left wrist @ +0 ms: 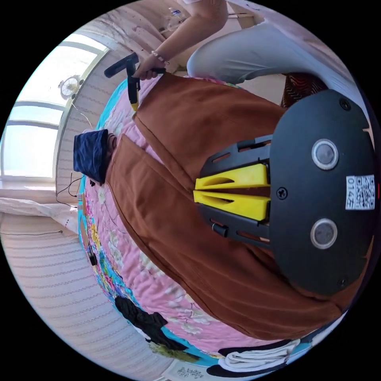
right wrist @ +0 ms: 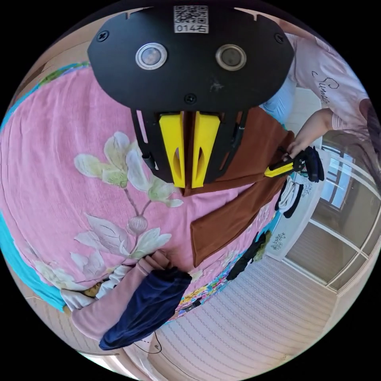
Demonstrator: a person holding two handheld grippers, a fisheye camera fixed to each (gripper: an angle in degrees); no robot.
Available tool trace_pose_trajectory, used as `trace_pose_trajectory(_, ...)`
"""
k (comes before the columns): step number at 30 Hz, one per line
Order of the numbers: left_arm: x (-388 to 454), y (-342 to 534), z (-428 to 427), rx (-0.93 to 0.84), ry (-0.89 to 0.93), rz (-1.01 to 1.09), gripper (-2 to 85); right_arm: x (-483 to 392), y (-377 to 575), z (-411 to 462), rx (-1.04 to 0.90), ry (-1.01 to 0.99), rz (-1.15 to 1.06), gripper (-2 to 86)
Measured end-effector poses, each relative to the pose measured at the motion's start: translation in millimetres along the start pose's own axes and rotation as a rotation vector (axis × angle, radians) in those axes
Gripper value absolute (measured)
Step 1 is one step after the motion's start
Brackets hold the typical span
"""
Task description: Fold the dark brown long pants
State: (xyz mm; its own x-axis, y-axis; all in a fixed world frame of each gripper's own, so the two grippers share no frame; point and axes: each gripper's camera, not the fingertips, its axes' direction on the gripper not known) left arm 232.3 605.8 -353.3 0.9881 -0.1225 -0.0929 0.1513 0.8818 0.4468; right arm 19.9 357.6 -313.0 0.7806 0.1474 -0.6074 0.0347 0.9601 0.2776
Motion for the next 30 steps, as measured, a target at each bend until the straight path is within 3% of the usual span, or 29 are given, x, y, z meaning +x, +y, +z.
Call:
trace_pose_trajectory(3, -9.6, 43.4, -66.1, 0.054, -0.034, -0.063, -1.0, -31.1, 24.8, -31.0, 0.019, 0.032, -0.007, 7.1)
trace_pose_trajectory(7, -34.2, 132.9, -132.5, -0.003, -0.128, -0.206, -1.0, -62.3, 50.1, -28.2, -0.112, 0.046, 0.076, 12.0)
trace_pose_trajectory(9, -42.6, 168.2, -141.4, -0.090, -0.171, -0.265, -1.0, -83.2, 49.1, -20.1, -0.156, 0.027, 0.069, 10.4)
trace_pose_trajectory(12, -44.5, 210.6, -140.9, -0.172, -0.163, -0.278, -1.0, -128.8, 32.8, -18.9, -0.184, 0.151, 0.019, 3.1)
trace_pose_trajectory(15, -58.9, 238.3, -162.4, -0.067, -0.125, -0.378, -1.0, -164.6, 8.2, -31.8, -0.210, 0.186, 0.006, 1.8)
trace_pose_trajectory(18, -93.2, 269.6, -201.1, 0.039, 0.043, -0.575, -0.9, -188.1, -19.0, -19.4, -0.299, 0.188, 0.038, 1.5)
trace_pose_trajectory(20, -111.4, 304.7, -256.0, 0.182, 0.036, -0.675, -0.8, -216.9, -41.9, -13.0, -0.363, 0.335, 0.043, 1.8)
trace_pose_trajectory(22, -121.6, 338.2, -302.4, 0.272, -0.039, -0.732, -0.7, -293.5, -85.3, -10.3, -0.323, 0.600, -0.108, 2.6)
trace_pose_trajectory(24, -131.7, 378.3, -345.5, 0.316, -0.142, -0.790, -0.2, -372.3, -125.3, 11.8, -0.292, 0.626, -0.331, 3.6)
trace_pose_trajectory(26, -145.8, 438.0, -391.2, 0.306, -0.313, -0.897, 2.5, -462.3, -166.4, 53.0, -0.292, 0.519, -0.557, 5.6)
trace_pose_trajectory(30, -167.3, 526.5, -443.2, 0.334, -0.403, -1.137, 7.6, -697.2, -216.6, 187.0, -0.308, 0.164, -1.056, 9.9)
